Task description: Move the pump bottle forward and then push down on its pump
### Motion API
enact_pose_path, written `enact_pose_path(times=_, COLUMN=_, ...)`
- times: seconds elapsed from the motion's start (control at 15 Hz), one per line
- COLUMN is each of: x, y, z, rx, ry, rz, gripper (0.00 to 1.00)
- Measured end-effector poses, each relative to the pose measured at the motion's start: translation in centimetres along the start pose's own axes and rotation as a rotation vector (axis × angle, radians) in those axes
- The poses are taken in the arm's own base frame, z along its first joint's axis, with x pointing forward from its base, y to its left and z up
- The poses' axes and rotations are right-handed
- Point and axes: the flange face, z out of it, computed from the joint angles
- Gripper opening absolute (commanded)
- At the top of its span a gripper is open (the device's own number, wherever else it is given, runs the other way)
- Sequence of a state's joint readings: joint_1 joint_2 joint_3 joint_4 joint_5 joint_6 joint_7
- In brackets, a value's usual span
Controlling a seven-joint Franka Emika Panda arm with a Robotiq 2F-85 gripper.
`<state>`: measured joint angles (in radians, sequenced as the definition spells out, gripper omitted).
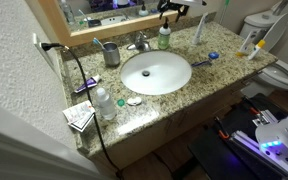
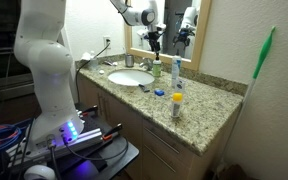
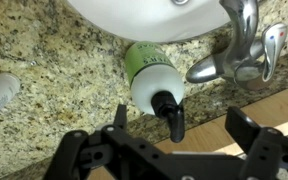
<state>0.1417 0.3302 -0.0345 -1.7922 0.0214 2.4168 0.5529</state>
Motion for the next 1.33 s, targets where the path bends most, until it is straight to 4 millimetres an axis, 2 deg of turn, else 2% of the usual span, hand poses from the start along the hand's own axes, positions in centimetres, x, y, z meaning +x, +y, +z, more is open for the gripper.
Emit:
enact_pose_path(times=0.2, x=-0.21, y=-0.18, z=0.05, rx=0.000, ry=-0.012, rz=-0.001, gripper=1.00)
enact_pose_path(times=0.27, x=-0.21, y=-0.18, z=0.05, rx=0.000, ry=-0.012, rz=-0.001, gripper=0.75)
enact_pose_path(times=0.33, x=-0.21, y=-0.18, z=0.05, rx=0.000, ry=-0.012, rz=-0.001, gripper=0.74)
enact_pose_path(times=1.0, x=-0.48, y=-0.52, z=0.25, rx=0.000, ry=-0.015, rz=-0.007, gripper=0.05)
enact_pose_path(times=1.13, x=-0.49, y=-0.53, z=0.30, rx=0.000, ry=-0.016, rz=-0.006, gripper=0.00)
enact_pose_path(times=1.33, x=-0.51, y=-0.53, z=0.38, rx=-0.001, ry=-0.017, rz=-0.006, gripper=0.03)
